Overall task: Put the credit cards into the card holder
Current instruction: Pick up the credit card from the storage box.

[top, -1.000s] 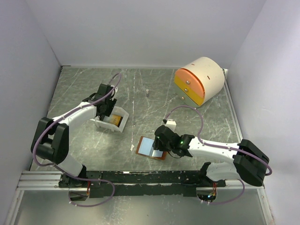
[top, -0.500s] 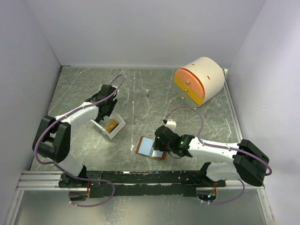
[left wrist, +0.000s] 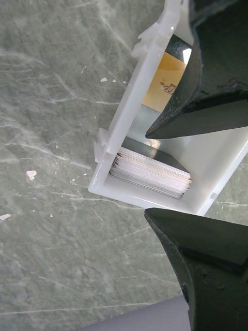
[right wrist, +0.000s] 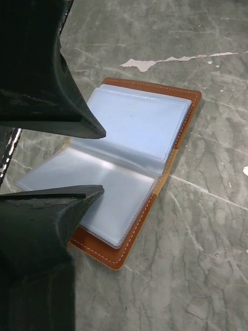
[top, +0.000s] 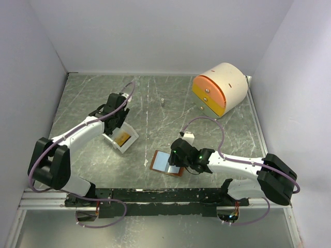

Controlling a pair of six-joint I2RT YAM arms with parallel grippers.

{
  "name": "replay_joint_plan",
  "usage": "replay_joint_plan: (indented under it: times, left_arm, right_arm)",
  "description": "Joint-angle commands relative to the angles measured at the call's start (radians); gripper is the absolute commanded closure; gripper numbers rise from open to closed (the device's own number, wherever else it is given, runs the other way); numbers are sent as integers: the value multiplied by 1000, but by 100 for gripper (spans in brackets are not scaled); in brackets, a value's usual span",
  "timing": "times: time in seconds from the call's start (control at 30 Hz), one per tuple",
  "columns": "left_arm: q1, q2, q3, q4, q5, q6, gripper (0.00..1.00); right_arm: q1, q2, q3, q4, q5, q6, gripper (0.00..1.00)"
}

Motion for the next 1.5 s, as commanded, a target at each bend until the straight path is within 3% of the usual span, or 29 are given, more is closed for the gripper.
replay_joint_plan:
  times: [0.0, 0.57, 1.23, 1.47]
  left_arm:
    - [-8, -22, -28, 26, 25, 57, 34]
    - [-7, 135, -17, 44, -66, 102, 38]
    - [-8, 163, 11, 22, -123, 113, 63]
    - [-15, 150, 38, -4, -135, 115, 67]
  right_arm:
    - [-3, 1, -7, 19, 0, 10, 59]
    - [-2, -10, 6, 0, 12, 2, 59]
    - [-3, -19, -4, 0, 17, 4, 59]
    - [-3, -15, -7, 8, 12, 5, 59]
